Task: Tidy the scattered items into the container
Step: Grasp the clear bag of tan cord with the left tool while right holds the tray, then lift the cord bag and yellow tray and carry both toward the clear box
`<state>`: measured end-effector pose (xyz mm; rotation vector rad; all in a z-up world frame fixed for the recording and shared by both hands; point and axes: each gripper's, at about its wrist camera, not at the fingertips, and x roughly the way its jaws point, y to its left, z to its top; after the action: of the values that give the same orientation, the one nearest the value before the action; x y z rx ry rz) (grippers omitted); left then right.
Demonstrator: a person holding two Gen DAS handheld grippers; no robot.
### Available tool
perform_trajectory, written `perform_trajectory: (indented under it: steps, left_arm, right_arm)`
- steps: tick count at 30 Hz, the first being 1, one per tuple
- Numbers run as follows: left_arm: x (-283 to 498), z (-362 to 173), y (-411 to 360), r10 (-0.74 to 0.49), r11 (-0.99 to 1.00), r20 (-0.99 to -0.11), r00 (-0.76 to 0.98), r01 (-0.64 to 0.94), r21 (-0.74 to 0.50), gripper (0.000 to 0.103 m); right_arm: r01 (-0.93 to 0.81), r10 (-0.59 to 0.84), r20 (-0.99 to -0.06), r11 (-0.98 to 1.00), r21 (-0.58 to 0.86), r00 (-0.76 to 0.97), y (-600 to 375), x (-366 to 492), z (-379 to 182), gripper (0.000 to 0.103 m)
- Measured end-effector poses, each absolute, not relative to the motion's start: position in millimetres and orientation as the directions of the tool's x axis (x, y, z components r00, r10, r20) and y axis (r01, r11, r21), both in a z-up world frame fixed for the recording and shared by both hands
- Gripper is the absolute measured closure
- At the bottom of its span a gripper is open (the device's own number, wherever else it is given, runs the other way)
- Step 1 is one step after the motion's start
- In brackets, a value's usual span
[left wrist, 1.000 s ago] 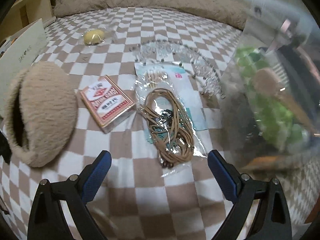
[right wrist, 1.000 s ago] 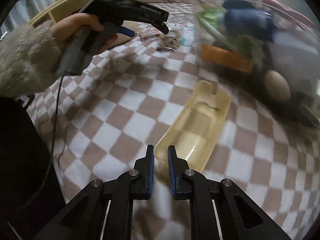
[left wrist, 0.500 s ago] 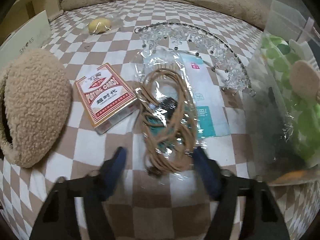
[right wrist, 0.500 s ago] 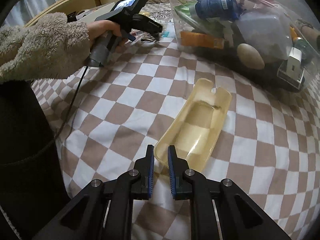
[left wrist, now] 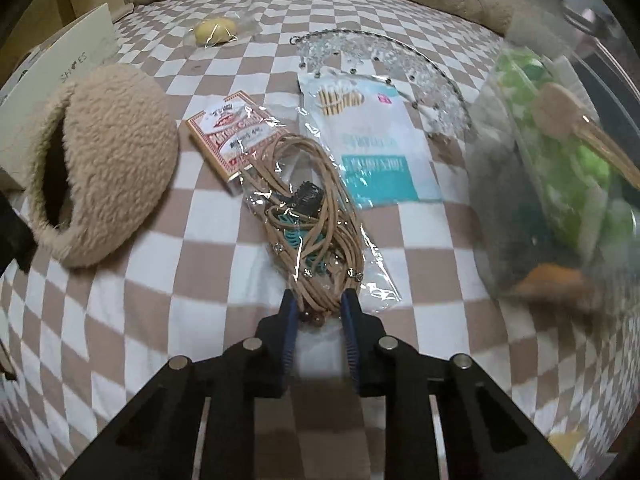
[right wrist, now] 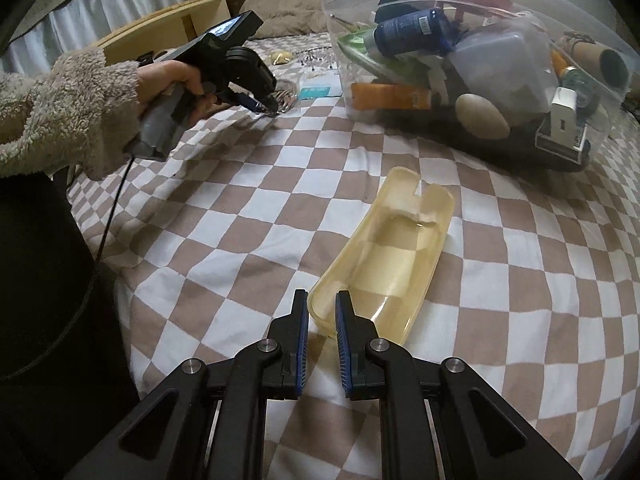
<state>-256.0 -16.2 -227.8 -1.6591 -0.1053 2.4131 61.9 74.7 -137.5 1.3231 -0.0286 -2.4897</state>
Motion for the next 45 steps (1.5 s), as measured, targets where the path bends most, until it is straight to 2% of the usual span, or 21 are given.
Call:
perform_trajectory:
  steps: [8,28,34,45]
  left_arm:
    - [-221,-209,-5,0.238,-0.961,-0.914,-0.329,-0.217,-0.172,0.088]
    - [-173,-199,-11,0.266,-0.914,-0.927,-0.265,-0.376,-0.155,0.091]
    - [-153,-190,-19,0.292,-0.883,-0.918,-0.267,-0.444,-0.152,0.091]
    - [-132,-176,-53,0.357,-0.863,-0.901,-0.246,-0.457,-0.217,0.093]
  right_arm:
    - [0.269,-0.303,-0.788,-0.946,0.181,-0.535,76,71,-139,0.089]
    - [0.256,-0.294,-0.768,-0.951,0.174,-0.569,79,89,-131,0.09]
    - [0.216,-0.231,-0.763,-0.969,0.123,-0.604,97,81,-127,0.09]
    - [0.141,-0.181,-0.77,-0.983,0.118,-0.612,133,63,-129,0.09]
